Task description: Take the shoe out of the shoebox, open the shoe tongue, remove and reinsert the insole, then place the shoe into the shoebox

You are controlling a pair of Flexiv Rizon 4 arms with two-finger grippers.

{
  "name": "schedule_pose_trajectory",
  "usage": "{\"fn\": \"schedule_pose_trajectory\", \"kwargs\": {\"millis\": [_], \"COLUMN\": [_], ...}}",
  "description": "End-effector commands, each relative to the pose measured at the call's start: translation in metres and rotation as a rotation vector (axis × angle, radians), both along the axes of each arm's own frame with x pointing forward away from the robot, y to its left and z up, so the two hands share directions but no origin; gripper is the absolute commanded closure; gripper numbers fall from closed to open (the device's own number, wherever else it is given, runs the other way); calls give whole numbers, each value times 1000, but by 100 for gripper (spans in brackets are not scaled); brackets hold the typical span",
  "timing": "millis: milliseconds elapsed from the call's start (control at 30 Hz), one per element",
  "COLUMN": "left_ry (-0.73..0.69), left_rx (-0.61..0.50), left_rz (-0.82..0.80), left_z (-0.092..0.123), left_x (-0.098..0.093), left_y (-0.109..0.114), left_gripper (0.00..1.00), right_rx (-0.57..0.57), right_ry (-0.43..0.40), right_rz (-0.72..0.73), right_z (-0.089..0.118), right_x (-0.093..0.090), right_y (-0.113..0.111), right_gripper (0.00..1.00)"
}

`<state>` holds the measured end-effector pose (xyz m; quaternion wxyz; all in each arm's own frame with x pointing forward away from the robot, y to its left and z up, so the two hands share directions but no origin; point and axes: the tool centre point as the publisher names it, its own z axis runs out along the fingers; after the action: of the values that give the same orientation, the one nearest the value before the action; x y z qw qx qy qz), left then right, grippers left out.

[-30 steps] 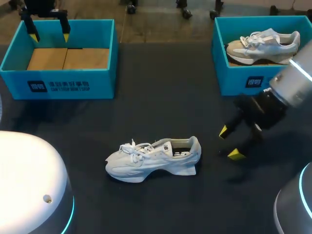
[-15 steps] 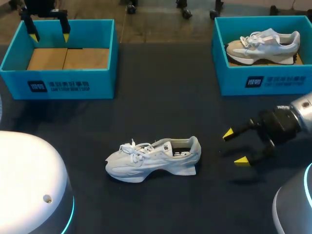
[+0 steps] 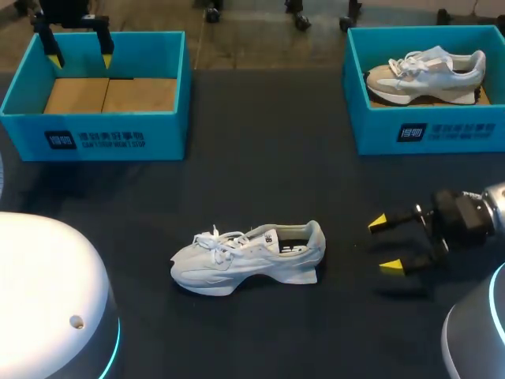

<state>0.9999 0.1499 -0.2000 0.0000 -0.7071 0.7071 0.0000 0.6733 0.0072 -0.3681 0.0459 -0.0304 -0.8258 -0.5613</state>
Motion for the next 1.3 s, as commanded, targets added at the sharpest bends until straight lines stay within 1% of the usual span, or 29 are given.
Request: {"fn": "schedule_pose_trajectory", "kwargs": {"millis": [33,167,333,367,433,767,900,967,1067,1300], "left_ry": [0,0,0,0,0,0,0,0,0,0], "left_rx": [0,0,0,0,0,0,0,0,0,0], "left_rz": [0,0,0,0,0,0,0,0,0,0], "left_z": [0,0,0,0,0,0,0,0,0,0], "left_x": [0,0,0,0,0,0,0,0,0,0], "left_y": [0,0,0,0,0,0,0,0,0,0], "left_gripper": [0,0,0,0,0,0,0,0,0,0], "right_rx": [-4,-19,1,1,-38,-38,-32,-25,-15,0], "right_ry": [-14,12,5,8,35,35,37,39,41,32], "right_rz": [-34,-44,-62,-52,-6,-6,-13,-8,4,27], "right_z": [1,-1,-2,-2,-3,-3,-10,-16,-22,-27], "right_x": [-4,2,7,8,10,10,15,19,23,26], "right_y": [6,19,33,39,50,50,61,73,83,92], "right_gripper": [0,0,0,0,0,0,0,0,0,0]}}
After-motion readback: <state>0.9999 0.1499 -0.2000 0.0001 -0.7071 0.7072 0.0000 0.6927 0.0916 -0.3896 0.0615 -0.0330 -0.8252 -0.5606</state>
